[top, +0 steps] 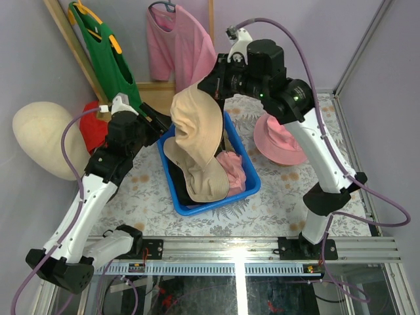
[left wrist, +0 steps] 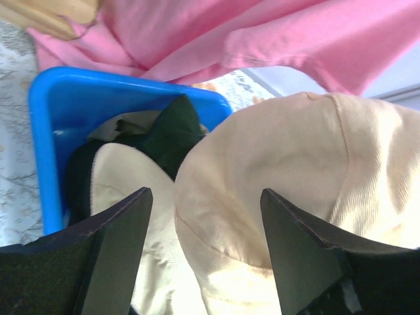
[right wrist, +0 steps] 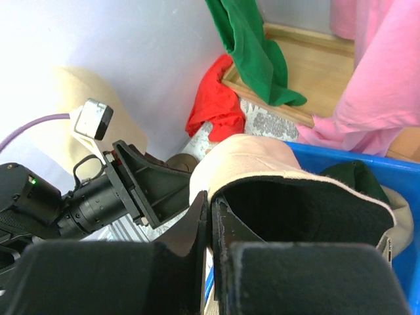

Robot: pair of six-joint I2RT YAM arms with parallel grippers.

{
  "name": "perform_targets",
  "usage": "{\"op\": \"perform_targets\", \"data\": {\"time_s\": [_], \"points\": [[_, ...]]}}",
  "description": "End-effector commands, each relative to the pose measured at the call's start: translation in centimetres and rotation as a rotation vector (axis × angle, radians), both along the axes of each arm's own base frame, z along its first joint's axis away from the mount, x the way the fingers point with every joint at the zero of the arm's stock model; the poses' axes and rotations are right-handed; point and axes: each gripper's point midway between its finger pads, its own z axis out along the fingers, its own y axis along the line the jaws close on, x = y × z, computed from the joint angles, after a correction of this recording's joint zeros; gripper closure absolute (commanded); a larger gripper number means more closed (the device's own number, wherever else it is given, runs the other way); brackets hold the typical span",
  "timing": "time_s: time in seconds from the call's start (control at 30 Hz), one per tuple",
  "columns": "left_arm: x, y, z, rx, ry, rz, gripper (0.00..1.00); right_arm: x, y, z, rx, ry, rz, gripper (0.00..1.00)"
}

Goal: Stack the hats
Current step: Pick up the hat from the bin, then stack the hat on the hat.

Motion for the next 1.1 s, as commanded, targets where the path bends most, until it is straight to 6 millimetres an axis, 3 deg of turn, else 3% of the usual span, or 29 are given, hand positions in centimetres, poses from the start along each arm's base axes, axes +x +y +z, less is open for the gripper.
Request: {"op": "perform_targets", "data": {"time_s": [0.0,0.4,0.63,0.7,0.8,1.07], "points": [[-0.4,-2.8,6.1,-0.106,-0.183,-0.132,0.32,-2.3,-2.9,7.7,0.188,-0.131,0.011,1.0],[-2.7,-5.3,9.2,-0.185,-0.36,-0.305,0.21,-3.1,-4.5,10.4,0.269,-0.149,0.015,1.0],[-4.1,-7.1,11.7,-0.219,-0.5,-0.412,0.2,-2.7,-5.1,10.8,0.293,-0.135,0.016,1.0],[-4.3,-7.4,12.0,-0.221,-0.519,-0.427,0.2,-3.8,-5.8,11.9,0.315,-0.152,0.026,1.0],[-4.6,-7.8,12.6,-0.24,-0.565,-0.44,0.19,-4.0,-5.9,11.9,0.316,-0.15,0.028,1.0],[-3.5,-10.0,11.7,-0.227,-0.545,-0.471,0.19,-4.6,-6.1,12.3,0.341,-0.138,0.052,1.0]]}}
